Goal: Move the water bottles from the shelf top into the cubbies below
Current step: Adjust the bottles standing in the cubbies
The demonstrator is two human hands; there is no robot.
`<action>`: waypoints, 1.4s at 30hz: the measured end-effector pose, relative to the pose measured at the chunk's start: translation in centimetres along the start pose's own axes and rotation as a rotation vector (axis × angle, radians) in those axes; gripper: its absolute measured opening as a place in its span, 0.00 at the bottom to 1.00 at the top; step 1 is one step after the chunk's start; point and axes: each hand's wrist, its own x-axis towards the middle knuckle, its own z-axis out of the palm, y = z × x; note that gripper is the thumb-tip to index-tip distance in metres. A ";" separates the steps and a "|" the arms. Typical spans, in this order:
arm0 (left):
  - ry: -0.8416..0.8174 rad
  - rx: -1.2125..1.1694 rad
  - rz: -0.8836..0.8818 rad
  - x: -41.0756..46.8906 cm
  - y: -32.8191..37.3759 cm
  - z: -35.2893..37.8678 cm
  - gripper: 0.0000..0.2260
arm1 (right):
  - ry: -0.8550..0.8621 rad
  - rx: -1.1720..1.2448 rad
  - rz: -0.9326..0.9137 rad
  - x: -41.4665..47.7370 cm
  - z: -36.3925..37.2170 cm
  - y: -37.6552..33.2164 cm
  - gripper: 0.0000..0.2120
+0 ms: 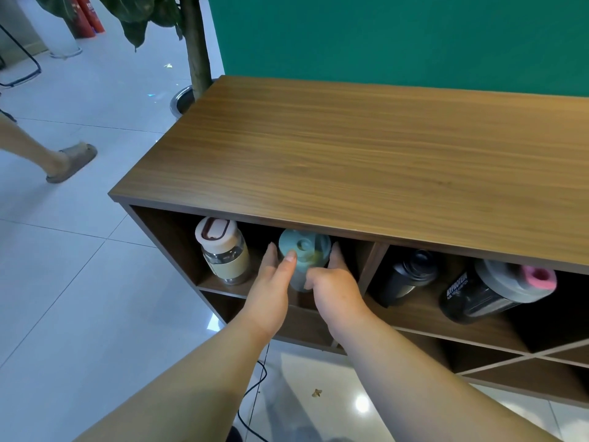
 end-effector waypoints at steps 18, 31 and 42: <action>-0.013 -0.092 0.005 0.4 -0.1 0.0 0.47 | -0.035 -0.011 -0.049 -0.8 0.1 0.3 0.43; 0.037 0.096 -0.045 -2.6 0.0 -3.5 0.40 | -0.088 -0.162 0.250 -3.7 1.2 1.0 0.37; 0.229 0.049 -0.167 -3.7 0.7 -11.6 0.32 | -0.197 -0.274 0.058 -5.1 6.4 -1.1 0.37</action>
